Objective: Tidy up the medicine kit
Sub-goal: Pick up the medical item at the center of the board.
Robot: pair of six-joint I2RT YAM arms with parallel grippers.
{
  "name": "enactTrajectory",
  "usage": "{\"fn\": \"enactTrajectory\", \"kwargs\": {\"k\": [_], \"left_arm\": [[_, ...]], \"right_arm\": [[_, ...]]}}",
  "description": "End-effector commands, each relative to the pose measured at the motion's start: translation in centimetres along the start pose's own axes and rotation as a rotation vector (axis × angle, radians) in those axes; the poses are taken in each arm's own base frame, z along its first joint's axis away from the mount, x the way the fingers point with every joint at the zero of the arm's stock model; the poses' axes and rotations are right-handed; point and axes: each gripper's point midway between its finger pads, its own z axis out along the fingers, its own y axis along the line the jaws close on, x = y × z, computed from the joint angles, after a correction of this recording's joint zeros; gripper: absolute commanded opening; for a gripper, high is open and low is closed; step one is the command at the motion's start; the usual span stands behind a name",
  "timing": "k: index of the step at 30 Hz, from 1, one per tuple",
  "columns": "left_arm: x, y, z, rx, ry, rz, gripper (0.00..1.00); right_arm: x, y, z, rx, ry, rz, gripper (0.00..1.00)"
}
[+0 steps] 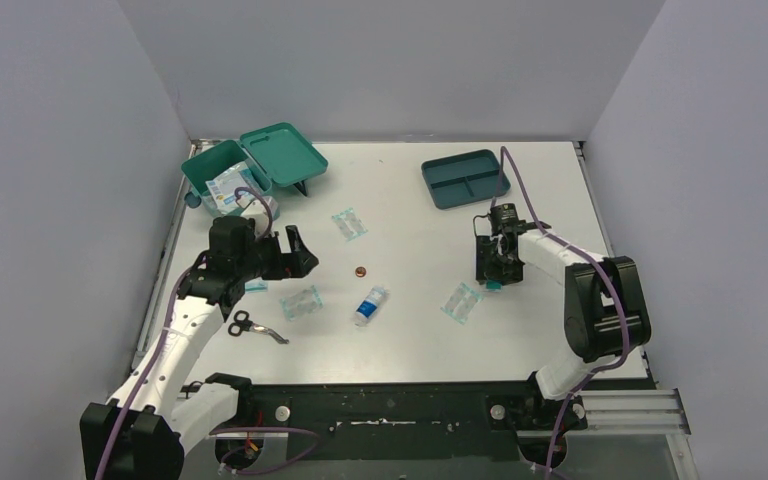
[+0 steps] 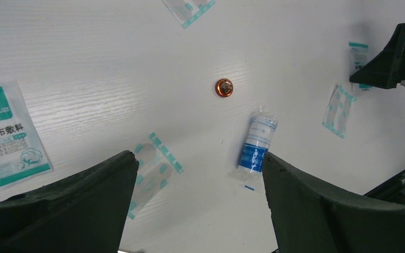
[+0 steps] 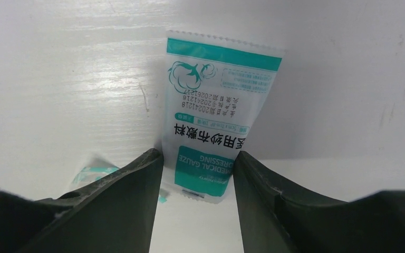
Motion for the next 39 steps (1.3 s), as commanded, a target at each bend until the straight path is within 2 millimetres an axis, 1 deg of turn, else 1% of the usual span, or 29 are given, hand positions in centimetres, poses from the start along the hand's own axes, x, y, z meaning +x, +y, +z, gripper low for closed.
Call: {"fn": "enactTrajectory", "kwargs": {"k": [1, 5, 13, 14, 17, 20, 23, 24, 26, 28, 33, 36, 39], "left_arm": [[-1.2, -2.8, -0.2, 0.138, -0.030, -0.033, 0.83], [-1.5, -4.1, -0.3, 0.193, -0.028, -0.079, 0.79], [-2.5, -6.1, -0.8, 0.271, -0.028, -0.118, 0.76], [-2.6, -6.4, -0.8, 0.283, -0.027, -0.128, 0.75], [-2.6, -8.1, -0.8, 0.374, -0.010, -0.165, 0.72], [-3.0, -9.5, -0.7, 0.431, -0.020, -0.190, 0.69], [-3.4, -10.2, -0.4, 0.452, -0.041, -0.215, 0.69], [-3.7, -10.7, -0.4, 0.478, -0.048, -0.224, 0.69], [-3.6, -11.4, 0.0, 0.523, -0.023, -0.260, 0.68], [-3.5, -11.8, 0.5, 0.545, 0.000, -0.282, 0.65], [-3.6, -13.2, 1.6, 0.558, 0.012, -0.260, 0.63], [-3.2, -15.3, 1.7, 0.636, 0.037, -0.245, 0.63], [-2.4, -17.2, 2.2, 0.682, 0.065, -0.248, 0.58]], "right_arm": [[-0.7, 0.9, -1.3, -0.041, -0.058, -0.018, 0.50], [-0.9, 1.5, -1.7, -0.052, -0.078, -0.018, 0.49], [-1.5, 2.4, -3.3, -0.064, -0.141, -0.018, 0.47], [-1.5, 2.7, -3.6, -0.075, -0.152, -0.020, 0.47], [-1.7, 4.2, -4.7, -0.130, -0.183, -0.031, 0.46], [-1.8, 6.1, -6.0, -0.200, -0.214, -0.043, 0.46], [-1.7, 8.5, -7.7, -0.296, -0.248, -0.044, 0.46], [-1.6, 9.7, -8.4, -0.329, -0.264, -0.053, 0.46], [-1.4, 11.8, -9.9, -0.383, -0.293, -0.063, 0.46], [-1.1, 14.0, -11.5, -0.445, -0.321, -0.073, 0.46], [0.0, 19.3, -15.2, -0.599, -0.370, -0.091, 0.45], [0.6, 21.3, -16.9, -0.650, -0.378, -0.117, 0.46], [1.0, 22.8, -18.2, -0.691, -0.389, -0.130, 0.45]]}}
